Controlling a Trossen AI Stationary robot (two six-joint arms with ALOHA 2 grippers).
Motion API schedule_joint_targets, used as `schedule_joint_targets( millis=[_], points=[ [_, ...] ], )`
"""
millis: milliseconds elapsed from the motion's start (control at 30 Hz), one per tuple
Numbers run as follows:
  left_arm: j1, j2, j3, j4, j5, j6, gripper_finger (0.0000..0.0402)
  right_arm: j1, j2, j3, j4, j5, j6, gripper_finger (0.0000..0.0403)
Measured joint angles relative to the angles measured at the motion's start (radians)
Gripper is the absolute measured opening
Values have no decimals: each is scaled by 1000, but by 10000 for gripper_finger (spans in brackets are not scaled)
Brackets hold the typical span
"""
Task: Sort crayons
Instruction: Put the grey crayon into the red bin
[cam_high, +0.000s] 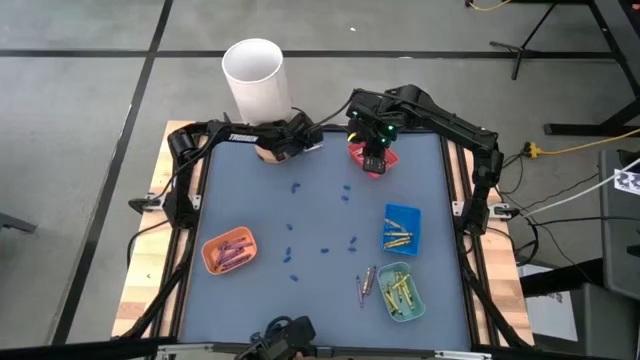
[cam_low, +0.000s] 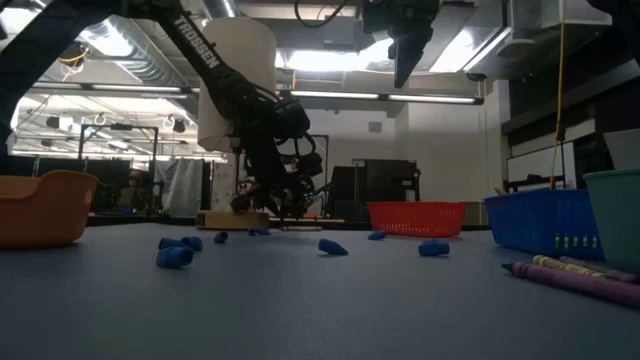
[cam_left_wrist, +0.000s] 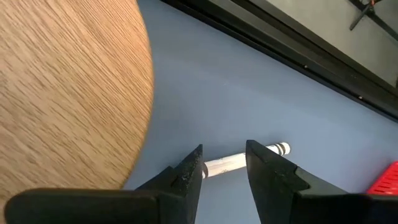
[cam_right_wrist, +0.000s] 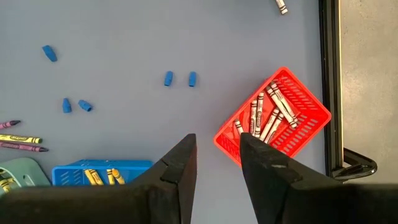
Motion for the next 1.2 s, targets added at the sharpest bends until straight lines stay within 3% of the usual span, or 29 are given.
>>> schedule_joint_targets(
  millis=[767, 900, 1200],
  points=[
    [15, -1, 0, 4, 43, 54, 108, 0, 0, 0, 0, 0, 0, 122],
    [4, -2, 0, 27, -30, 117, 108, 0, 0, 0, 0, 0, 0, 122],
    [-46, 4, -4, 32, -217, 109, 108, 0, 0, 0, 0, -2, 0, 122]
  ],
)
